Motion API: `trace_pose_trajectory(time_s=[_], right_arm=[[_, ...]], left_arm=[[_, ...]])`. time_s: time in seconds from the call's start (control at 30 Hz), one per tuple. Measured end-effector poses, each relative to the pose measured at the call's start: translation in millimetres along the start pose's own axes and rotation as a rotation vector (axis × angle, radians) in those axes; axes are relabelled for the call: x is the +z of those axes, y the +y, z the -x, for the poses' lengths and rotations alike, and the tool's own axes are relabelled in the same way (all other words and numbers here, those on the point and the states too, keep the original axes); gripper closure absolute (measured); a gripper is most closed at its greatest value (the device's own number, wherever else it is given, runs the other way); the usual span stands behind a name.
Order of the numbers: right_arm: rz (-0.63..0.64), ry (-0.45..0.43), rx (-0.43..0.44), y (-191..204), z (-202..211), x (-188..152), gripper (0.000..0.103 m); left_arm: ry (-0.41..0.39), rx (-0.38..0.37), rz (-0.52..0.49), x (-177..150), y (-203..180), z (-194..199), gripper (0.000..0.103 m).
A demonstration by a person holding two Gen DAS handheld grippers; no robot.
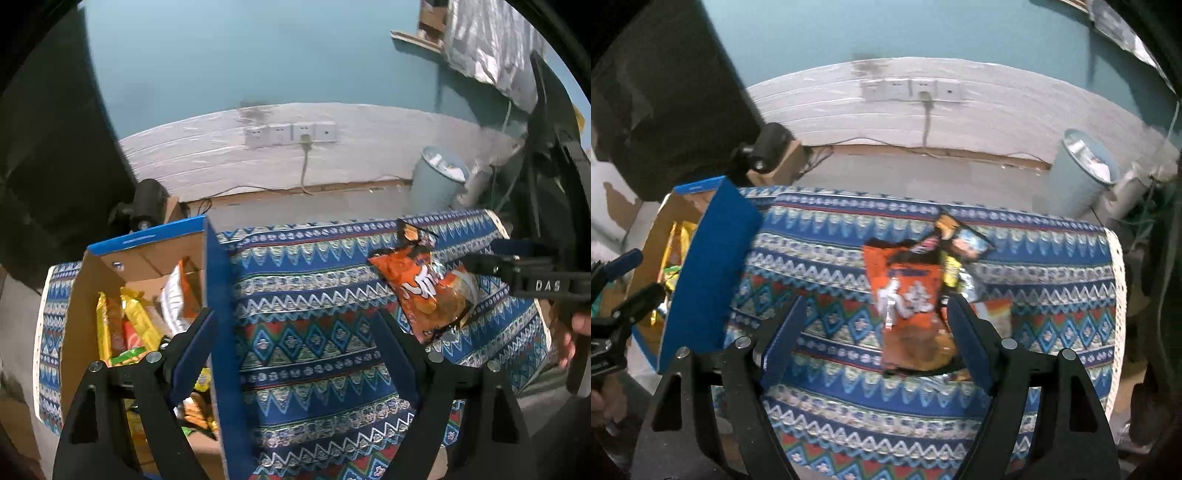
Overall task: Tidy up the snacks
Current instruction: 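Move both tools from the box back to the remaining snack bags, then grasp the orange chip bag with the left tool while the right tool grasps the cream-orange bag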
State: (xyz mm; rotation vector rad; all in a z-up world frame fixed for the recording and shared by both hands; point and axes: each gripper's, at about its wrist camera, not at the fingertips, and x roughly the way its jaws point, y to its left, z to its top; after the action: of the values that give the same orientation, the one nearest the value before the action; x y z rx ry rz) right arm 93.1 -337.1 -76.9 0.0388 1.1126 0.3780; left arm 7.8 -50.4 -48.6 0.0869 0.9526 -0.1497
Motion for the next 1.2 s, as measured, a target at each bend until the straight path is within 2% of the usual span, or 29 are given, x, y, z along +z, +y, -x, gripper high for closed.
trace_pose_trajectory(time_s=[0.2, 0.5, 0.87, 1.2], right_arm=[[-0.030, 0.007, -0.042, -33, 1, -5, 0.025], [-0.022, 0.066, -0.113, -69, -20, -19, 0.025], [-0.007, 0.111, -0.092, -103, -50, -34, 0.025], [0.010, 0.190, -0.069, -108, -87, -54, 0.025]], left_arm=[[0.049, -0.019, -0.049, 3, -29, -18, 0.017], [0.146, -0.066, -0.097, 4, -71, -58, 0.017], [0.223, -0.075, -0.106, 6, -99, -101, 0.017], [0.282, -0.109, -0.037, 10, -101, -127, 0.017]])
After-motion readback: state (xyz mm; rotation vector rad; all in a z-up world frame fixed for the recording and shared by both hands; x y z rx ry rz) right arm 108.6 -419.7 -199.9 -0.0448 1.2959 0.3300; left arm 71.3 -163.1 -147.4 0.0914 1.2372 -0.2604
